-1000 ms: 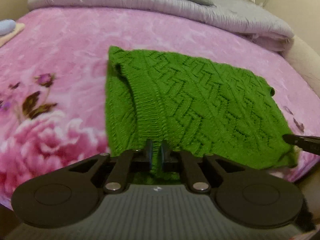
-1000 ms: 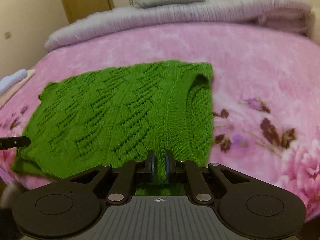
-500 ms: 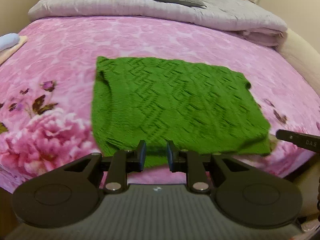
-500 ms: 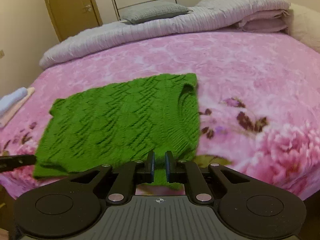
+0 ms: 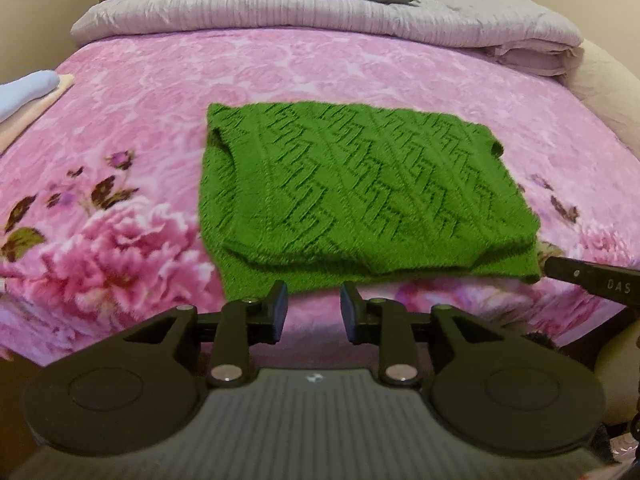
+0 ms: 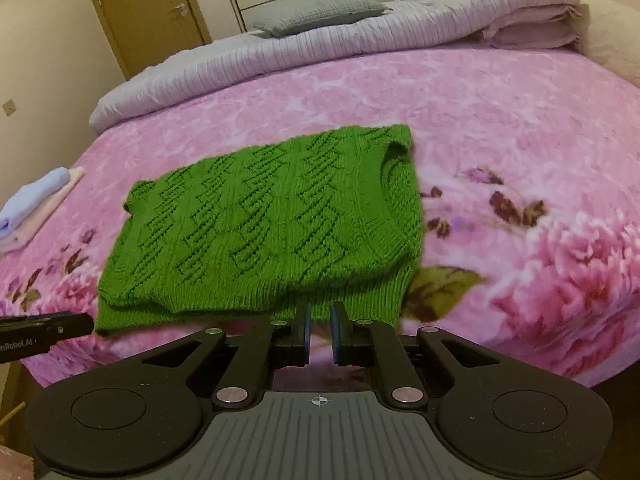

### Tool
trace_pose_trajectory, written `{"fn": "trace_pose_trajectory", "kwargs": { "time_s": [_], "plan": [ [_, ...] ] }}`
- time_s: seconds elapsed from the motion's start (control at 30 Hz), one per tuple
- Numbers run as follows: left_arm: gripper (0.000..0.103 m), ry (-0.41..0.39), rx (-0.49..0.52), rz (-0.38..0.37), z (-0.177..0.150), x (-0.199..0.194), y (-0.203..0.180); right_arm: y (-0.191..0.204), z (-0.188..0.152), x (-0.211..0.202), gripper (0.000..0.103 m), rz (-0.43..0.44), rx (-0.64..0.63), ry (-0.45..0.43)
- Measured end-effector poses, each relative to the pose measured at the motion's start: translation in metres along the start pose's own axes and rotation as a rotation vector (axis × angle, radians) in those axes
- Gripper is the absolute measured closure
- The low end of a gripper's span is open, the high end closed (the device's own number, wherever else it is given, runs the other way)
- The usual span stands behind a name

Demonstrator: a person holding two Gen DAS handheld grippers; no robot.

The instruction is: Fold clothes

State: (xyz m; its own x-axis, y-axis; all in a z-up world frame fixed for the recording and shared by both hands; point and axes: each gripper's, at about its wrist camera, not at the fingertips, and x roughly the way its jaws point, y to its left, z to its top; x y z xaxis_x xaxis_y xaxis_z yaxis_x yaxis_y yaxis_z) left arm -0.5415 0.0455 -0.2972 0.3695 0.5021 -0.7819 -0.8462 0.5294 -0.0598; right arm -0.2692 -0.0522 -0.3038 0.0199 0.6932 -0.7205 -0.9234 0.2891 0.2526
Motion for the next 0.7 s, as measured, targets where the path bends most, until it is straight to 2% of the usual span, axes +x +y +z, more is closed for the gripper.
{"fn": "trace_pose_trajectory", "kwargs": {
  "time_s": [0.17,0.3,0.33,0.47,0.53,0.6,0.63,0.67,0.7],
  "plan": [
    [0.078,0.019,-0.009,0.020,-0.007,0.002,0.005,0.003,-0.003,0.002,0.093,0.007,0.003,0.019],
    [0.078,0.025,-0.018,0.016,-0.009,0.003,0.007,0.006,-0.005,-0.004,0.094,0.064,0.003,-0.021],
    [0.078,0.027,-0.020,0.015,-0.010,0.003,0.007,0.007,-0.005,-0.005,0.103,0.075,-0.003,-0.023],
    [0.078,0.039,-0.023,0.021,-0.010,0.007,0.008,0.006,-0.004,-0.001,0.102,0.094,0.014,-0.017],
    [0.078,0.045,-0.023,0.024,-0.009,0.009,0.009,0.001,-0.002,0.006,0.100,0.094,0.041,0.016],
    [0.078,0.051,-0.020,0.029,-0.007,0.012,0.009,-0.003,-0.003,0.010,0.089,0.074,0.059,0.033],
    [0.078,0.054,-0.018,0.031,-0.006,0.014,0.009,-0.006,-0.003,0.010,0.078,0.072,0.073,0.029],
    [0.078,0.057,-0.017,0.031,-0.005,0.016,0.008,-0.009,-0.003,0.010,0.055,0.070,0.087,0.026],
    [0.078,0.061,-0.016,0.031,-0.004,0.017,0.008,-0.012,-0.004,0.010,0.044,0.069,0.102,0.021]
  ]
}}
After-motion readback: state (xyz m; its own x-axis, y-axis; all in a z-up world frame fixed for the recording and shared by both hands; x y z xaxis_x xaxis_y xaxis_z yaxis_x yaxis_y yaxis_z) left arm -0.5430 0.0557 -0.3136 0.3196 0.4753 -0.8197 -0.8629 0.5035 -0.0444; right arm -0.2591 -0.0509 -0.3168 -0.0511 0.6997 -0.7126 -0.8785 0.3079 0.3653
